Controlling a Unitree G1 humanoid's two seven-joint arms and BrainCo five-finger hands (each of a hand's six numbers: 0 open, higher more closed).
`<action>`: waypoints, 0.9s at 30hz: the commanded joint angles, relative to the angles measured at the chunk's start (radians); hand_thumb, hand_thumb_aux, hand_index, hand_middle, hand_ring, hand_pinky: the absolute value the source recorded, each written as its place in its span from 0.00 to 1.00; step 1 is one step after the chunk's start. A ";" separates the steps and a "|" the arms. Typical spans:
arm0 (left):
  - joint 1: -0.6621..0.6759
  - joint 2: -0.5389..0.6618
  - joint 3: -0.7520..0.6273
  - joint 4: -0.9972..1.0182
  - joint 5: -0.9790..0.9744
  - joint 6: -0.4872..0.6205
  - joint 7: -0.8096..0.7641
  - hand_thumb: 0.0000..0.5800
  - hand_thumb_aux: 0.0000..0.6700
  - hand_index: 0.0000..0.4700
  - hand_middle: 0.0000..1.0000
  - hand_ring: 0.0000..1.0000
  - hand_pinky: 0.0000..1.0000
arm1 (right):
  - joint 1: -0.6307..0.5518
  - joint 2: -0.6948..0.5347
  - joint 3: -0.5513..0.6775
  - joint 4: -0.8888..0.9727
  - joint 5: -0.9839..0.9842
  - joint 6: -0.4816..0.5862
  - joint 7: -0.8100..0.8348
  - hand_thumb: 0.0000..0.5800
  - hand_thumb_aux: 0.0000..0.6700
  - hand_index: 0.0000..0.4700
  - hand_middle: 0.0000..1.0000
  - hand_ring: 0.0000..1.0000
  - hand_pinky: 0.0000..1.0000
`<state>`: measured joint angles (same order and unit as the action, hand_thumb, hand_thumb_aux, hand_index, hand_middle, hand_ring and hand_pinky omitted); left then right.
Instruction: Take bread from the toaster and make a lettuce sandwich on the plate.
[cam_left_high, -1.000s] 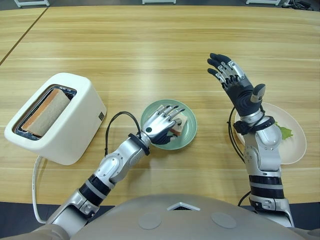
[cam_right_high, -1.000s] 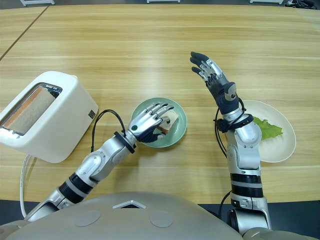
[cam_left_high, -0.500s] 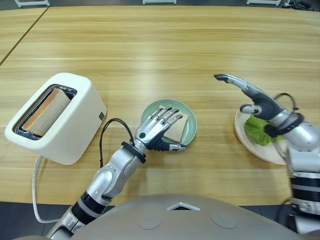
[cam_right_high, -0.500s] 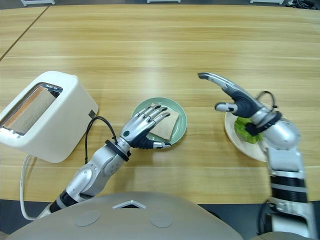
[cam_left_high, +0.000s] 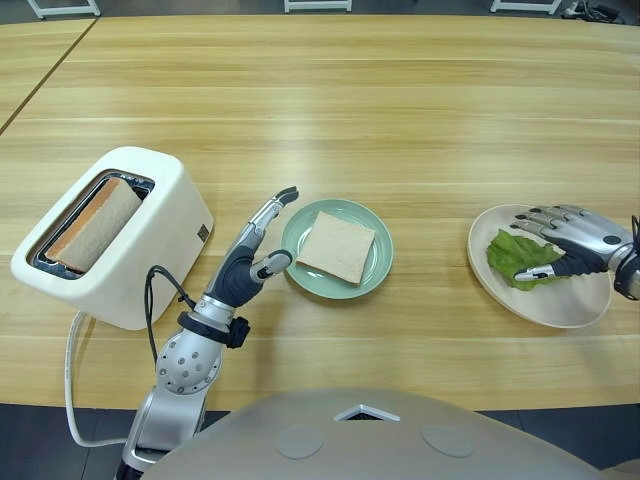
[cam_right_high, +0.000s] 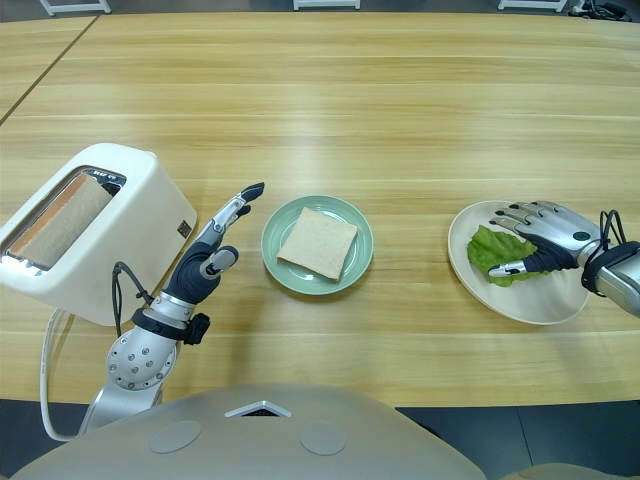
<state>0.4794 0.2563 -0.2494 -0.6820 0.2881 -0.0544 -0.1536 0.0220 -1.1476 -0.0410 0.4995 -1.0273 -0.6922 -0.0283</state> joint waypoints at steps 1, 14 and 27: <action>0.014 0.002 -0.007 -0.013 -0.010 -0.003 -0.014 0.00 0.00 0.00 0.00 0.00 0.00 | -0.080 -0.018 0.110 0.078 -0.056 0.022 -0.061 0.00 0.00 0.00 0.00 0.00 0.00; 0.033 -0.004 0.006 -0.021 -0.017 -0.005 -0.011 0.00 0.00 0.00 0.00 0.00 0.00 | -0.166 -0.008 0.286 0.132 -0.029 0.038 -0.117 0.94 0.75 0.75 0.00 0.00 0.00; 0.028 -0.009 0.011 -0.026 -0.012 0.004 -0.013 0.00 0.00 0.00 0.00 0.00 0.00 | -0.116 -0.040 0.211 -0.014 0.161 0.013 -0.130 1.00 1.00 1.00 0.00 0.00 0.00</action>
<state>0.5078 0.2514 -0.2389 -0.7043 0.2793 -0.0613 -0.1612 -0.1072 -1.1595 0.2041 0.5340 -0.9064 -0.6811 -0.1616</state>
